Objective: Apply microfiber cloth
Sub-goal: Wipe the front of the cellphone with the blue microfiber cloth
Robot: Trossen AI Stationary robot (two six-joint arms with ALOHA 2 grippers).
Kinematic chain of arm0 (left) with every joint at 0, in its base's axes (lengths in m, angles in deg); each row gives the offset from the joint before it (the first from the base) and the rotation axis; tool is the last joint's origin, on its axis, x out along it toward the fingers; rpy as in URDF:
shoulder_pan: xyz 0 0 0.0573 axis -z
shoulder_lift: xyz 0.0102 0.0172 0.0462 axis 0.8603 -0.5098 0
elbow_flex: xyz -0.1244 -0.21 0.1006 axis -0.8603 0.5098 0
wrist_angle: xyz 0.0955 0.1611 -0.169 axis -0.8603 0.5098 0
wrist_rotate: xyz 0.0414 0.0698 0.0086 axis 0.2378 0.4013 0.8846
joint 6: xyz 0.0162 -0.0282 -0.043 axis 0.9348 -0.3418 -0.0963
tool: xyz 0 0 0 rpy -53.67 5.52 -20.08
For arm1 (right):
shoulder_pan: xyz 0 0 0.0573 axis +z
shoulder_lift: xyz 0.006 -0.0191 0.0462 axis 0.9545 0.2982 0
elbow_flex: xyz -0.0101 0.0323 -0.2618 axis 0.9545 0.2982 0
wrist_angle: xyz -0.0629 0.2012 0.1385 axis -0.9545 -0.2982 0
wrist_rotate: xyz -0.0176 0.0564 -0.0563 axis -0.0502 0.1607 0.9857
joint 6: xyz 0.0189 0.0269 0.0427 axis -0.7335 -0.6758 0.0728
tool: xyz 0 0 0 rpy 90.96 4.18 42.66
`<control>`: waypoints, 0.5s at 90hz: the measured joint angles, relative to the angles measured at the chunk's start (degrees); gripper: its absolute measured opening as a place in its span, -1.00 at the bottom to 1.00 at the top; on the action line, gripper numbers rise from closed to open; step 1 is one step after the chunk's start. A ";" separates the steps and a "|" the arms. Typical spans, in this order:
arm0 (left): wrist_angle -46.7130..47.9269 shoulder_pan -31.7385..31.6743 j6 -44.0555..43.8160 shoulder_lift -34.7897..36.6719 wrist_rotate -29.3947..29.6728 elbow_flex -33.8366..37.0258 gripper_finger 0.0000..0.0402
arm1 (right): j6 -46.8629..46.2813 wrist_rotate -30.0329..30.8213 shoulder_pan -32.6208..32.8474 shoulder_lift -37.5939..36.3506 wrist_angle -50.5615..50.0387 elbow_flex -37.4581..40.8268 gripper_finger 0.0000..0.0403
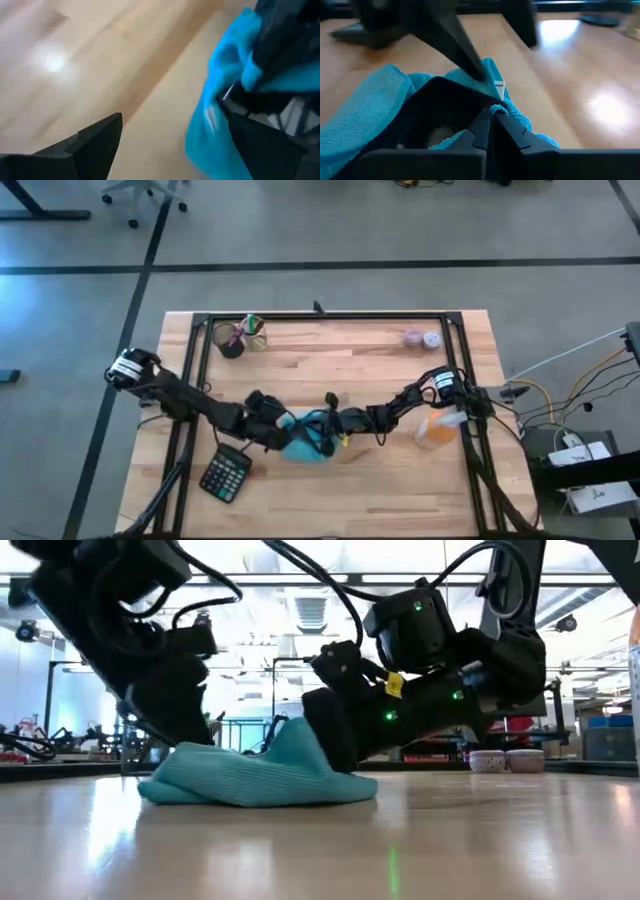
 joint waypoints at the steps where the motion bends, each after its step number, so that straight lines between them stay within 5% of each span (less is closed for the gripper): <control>1: -0.80 -0.05 0.06 -0.17 -0.15 0.24 0.74 | 0.02 -0.06 0.01 0.00 -0.04 -0.02 -1.00; 24: -5.76 -0.15 -4.39 -3.81 -0.80 2.45 0.74 | 2.70 -2.24 0.14 -0.02 -0.19 -0.13 -1.00; 45: -6.17 -0.28 -5.59 -5.99 -1.20 2.91 0.74 | 4.89 -17.65 0.28 0.03 -0.95 -1.69 -1.00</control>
